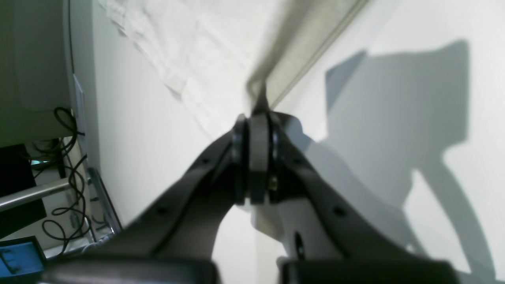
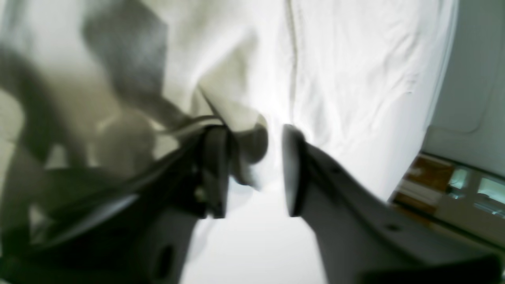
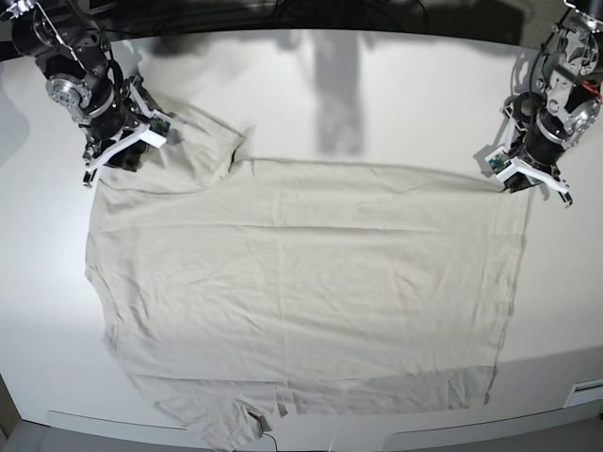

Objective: Fold the T-shirt properly
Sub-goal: 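Reach the right gripper to the other shoulder by the sleeve and grasp, then lift both grasped shoulder edges and pull the shirt toward the arms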

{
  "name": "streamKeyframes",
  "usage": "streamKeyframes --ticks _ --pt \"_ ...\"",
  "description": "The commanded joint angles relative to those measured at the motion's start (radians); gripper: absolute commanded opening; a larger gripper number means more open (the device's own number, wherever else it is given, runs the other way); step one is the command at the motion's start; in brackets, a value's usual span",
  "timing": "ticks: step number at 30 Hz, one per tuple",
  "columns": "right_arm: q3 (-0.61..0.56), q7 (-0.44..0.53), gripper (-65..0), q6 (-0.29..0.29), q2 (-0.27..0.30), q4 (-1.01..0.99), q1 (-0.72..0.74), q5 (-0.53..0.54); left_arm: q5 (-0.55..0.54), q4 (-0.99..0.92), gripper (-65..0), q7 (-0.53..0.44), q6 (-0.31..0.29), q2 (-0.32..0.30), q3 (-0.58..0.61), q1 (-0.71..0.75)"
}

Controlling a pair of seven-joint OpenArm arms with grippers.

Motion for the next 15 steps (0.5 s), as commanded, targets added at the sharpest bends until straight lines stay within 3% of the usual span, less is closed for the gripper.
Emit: streamKeyframes --ticks 1,5,6,8,10,12,15 --pt "-0.002 0.008 -49.3 0.031 0.008 -0.007 0.005 0.045 0.007 -0.022 -65.0 0.097 -0.093 -0.009 0.008 0.023" --pt "-0.002 0.000 -65.0 0.028 0.000 -0.028 0.012 0.071 -0.029 -0.022 -65.0 0.097 -0.094 -0.009 0.008 0.023" --pt "-0.002 -0.001 -65.0 0.009 0.000 -0.027 0.012 0.071 -0.047 -0.022 -65.0 0.097 -0.094 -0.009 0.008 0.023" --pt "-0.002 -0.008 -65.0 -0.097 0.000 -0.026 0.009 0.110 -0.088 -0.022 -65.0 0.097 -0.092 -0.010 0.008 0.023" --pt "0.002 -0.008 -65.0 -0.174 0.002 -0.025 0.009 0.160 -0.158 -0.021 -65.0 0.098 -0.042 -0.014 0.007 0.025" --pt "0.003 -0.008 -65.0 -0.198 0.015 -0.019 0.008 0.214 -0.238 -0.019 -65.0 0.121 0.018 -0.023 0.006 0.025" --pt "0.006 -0.010 -65.0 -0.200 0.052 -0.013 -0.001 0.304 -0.358 0.005 -65.0 0.180 0.034 -0.049 0.006 0.027"
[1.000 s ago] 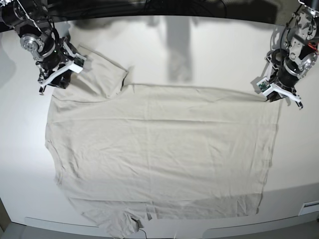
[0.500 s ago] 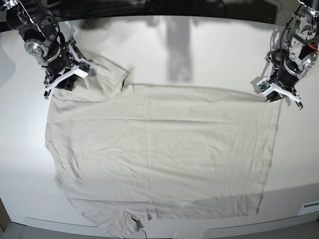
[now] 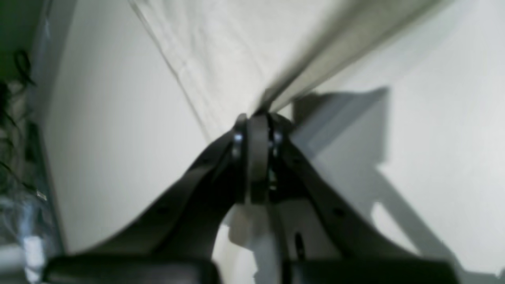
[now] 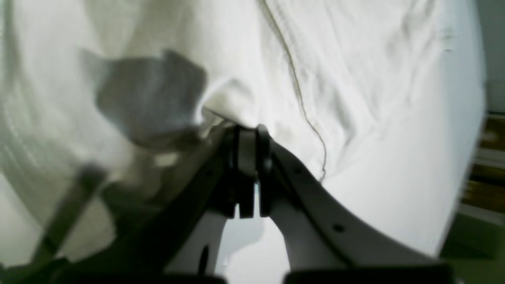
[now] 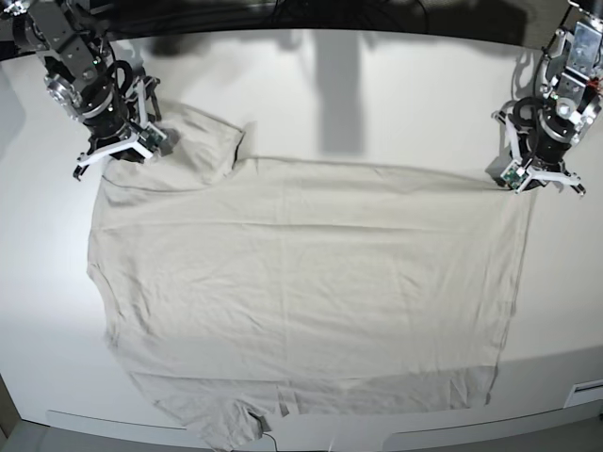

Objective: Fold the T-shirt properly
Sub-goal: 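Lift both grasped shoulder edges and pull the shirt toward the arms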

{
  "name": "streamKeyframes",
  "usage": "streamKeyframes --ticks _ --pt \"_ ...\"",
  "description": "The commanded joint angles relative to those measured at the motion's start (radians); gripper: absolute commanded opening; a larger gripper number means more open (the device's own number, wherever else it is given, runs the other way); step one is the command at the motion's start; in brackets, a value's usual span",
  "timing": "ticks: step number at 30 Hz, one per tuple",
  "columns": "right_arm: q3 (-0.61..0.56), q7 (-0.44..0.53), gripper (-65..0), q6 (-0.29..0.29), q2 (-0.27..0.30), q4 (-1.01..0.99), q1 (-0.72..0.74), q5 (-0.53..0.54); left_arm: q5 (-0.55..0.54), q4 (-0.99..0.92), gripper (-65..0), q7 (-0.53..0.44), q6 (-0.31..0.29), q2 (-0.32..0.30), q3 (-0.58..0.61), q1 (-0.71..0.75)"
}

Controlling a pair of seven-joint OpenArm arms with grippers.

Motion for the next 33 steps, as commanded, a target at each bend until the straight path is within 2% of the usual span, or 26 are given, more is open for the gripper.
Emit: streamKeyframes --ticks 1,3,6,9,13,17,21,27,29,33 --pt "0.014 -0.010 -65.0 0.000 0.027 0.014 -0.012 0.001 -0.025 0.003 -65.0 0.098 -0.043 -0.027 0.003 0.024" --pt "0.040 -0.008 -65.0 0.000 0.045 0.035 -0.050 0.000 -0.102 0.040 -65.0 0.114 -0.021 -0.056 0.003 0.049" --pt "0.099 -0.008 -65.0 -0.003 0.055 0.085 -0.123 0.022 -0.165 0.116 -65.0 0.118 0.116 -0.098 0.003 0.116" --pt "0.185 -0.006 -65.0 -0.003 0.054 0.140 -0.206 0.094 -0.164 0.205 -65.0 0.130 0.179 -0.127 0.003 0.196" --pt "0.309 0.003 -65.0 -0.002 0.054 0.210 -0.332 0.150 -0.164 0.278 -65.0 0.148 0.257 -0.131 0.003 0.283" --pt "0.404 0.015 -65.0 -0.003 0.041 0.265 -0.463 0.153 -0.162 0.320 -65.0 0.147 0.362 -0.130 0.003 0.361" --pt "0.474 0.062 -65.0 -0.003 0.002 0.283 -0.564 0.153 -0.080 0.374 -65.0 0.147 0.460 -0.124 0.003 0.447" --pt "0.533 0.108 -65.0 -0.002 -0.060 0.317 -0.657 0.152 -0.042 0.438 -65.0 0.143 0.492 -0.122 0.003 0.525" --pt "0.538 0.108 -65.0 -0.002 -0.060 0.332 -0.685 0.152 -0.041 0.453 -65.0 0.148 0.515 -0.122 0.003 0.542" --pt "0.539 0.103 -65.0 -0.003 -0.060 0.360 -0.725 0.145 -0.005 0.466 -65.0 0.154 0.521 -0.122 0.002 0.578"
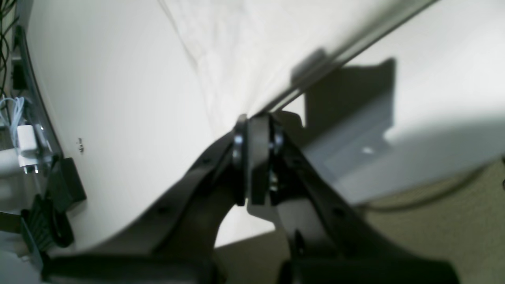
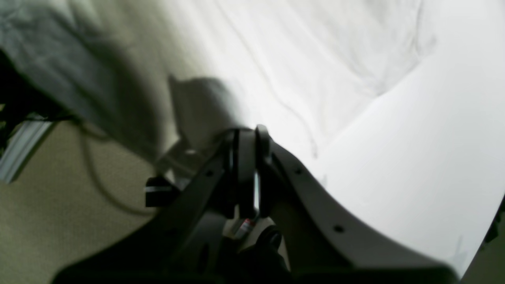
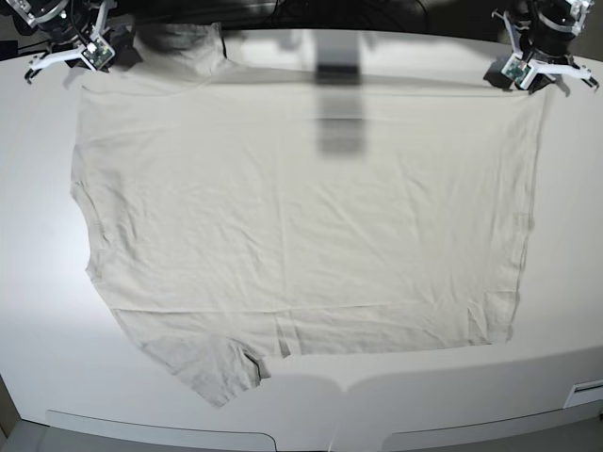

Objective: Fold the T-shirt properly
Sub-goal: 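Lift both grasped shoulder edges and pull the shirt toward the arms, then fold the held collar edge over onto the shirt body with both grippers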

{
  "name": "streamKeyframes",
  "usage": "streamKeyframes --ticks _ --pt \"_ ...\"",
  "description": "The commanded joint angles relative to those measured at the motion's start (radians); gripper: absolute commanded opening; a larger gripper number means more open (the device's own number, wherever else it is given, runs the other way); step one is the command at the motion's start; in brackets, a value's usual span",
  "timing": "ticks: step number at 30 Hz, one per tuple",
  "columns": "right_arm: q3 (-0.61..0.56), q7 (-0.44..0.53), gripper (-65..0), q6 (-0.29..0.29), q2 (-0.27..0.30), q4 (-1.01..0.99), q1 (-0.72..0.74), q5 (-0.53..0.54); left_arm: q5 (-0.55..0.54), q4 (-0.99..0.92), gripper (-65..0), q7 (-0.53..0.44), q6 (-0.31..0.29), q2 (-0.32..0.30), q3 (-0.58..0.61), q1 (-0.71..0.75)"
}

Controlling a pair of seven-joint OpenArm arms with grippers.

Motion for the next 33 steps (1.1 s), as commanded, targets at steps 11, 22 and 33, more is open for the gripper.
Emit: streamKeyframes --ticks 11,22,33 --pt "0.042 0.006 -65.0 -0.058 0.012 0.129 -0.032 -0.002 0.109 0.052 -65.0 -0.013 0.173 -0.014 -0.019 0.086" --pt "0.026 -0.018 -65.0 -0.061 0.016 0.135 0.204 0.069 -0.064 0.103 -65.0 -0.039 0.060 -0.013 -0.113 -0.110" --pt "-0.154 -0.018 -65.0 -0.056 -0.044 -0.050 0.534 0.068 -0.180 -0.056 -65.0 -0.045 -0.134 0.019 -0.112 -0.368"
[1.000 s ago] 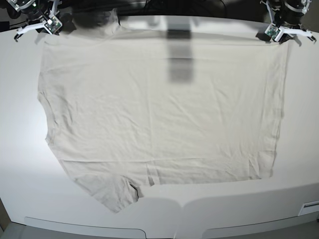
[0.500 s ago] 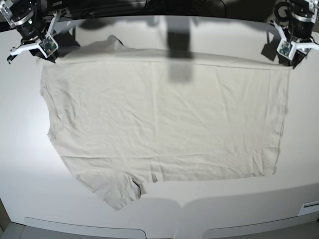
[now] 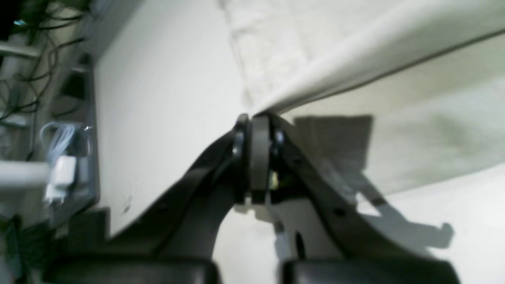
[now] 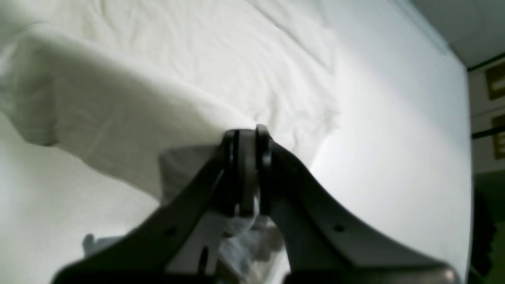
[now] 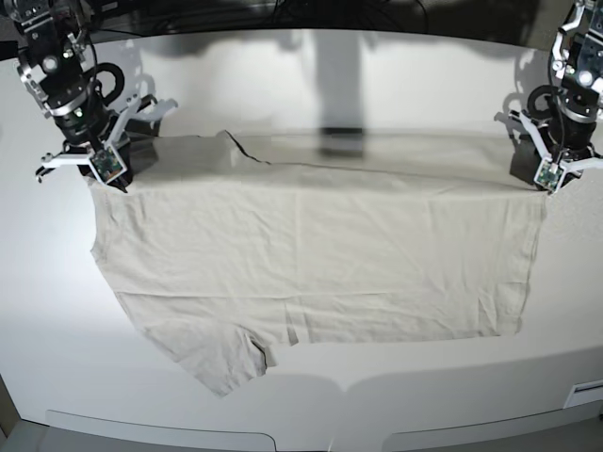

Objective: Fold the T-shirt properly
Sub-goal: 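Fold the held collar edge over onto the shirt body with both grippers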

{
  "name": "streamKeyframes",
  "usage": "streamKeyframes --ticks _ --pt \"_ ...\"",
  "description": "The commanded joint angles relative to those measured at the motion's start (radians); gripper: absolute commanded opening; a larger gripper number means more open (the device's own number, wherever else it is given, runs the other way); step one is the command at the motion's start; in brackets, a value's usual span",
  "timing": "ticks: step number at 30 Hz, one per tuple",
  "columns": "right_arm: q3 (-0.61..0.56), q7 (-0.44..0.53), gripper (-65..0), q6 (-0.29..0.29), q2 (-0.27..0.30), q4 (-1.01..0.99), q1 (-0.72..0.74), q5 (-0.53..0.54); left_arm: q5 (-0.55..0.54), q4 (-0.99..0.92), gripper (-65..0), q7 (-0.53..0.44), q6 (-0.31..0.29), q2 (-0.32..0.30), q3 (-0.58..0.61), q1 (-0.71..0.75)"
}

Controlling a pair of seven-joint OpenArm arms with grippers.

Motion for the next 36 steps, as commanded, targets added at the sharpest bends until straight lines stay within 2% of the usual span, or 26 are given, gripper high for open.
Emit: streamKeyframes --ticks 1,8,10,13,19,23,27,36 --pt "-0.012 0.019 -65.0 -0.013 0.016 -0.012 0.027 -0.003 0.001 -0.002 -65.0 -0.021 0.003 -0.016 -0.008 -0.020" --pt "-0.093 0.019 -65.0 -0.012 -0.017 -0.171 0.188 -0.002 -0.016 -0.119 -65.0 -0.060 -0.002 -0.017 -0.008 -0.121" --pt "-0.101 0.019 -65.0 -0.004 -0.024 -0.197 0.217 -0.002 -0.039 -0.159 -65.0 -0.086 -0.029 -0.016 -0.008 -0.145" --pt "-0.115 0.019 -65.0 0.044 -0.026 -0.238 0.257 0.000 -0.059 -0.203 -65.0 -0.098 -0.077 -0.016 -0.008 -0.171" --pt "-0.156 0.019 -65.0 0.047 -0.032 -0.324 0.341 0.009 -0.060 -0.256 -65.0 -0.120 -0.084 -0.013 -0.008 -0.205" --pt "-0.157 0.020 -65.0 0.056 -0.063 -0.370 0.391 0.021 -0.059 -0.273 -65.0 -0.151 -0.092 -0.002 -0.008 -0.214" --pt "-0.159 0.021 -65.0 0.099 -0.084 -0.395 0.423 0.038 -0.058 -0.295 -65.0 -0.168 -0.096 0.020 -0.008 -0.222" --pt "-0.159 0.021 -65.0 0.099 -0.090 -0.396 0.426 0.035 -0.059 -0.381 -65.0 -0.179 -0.106 0.028 -0.008 -0.291"
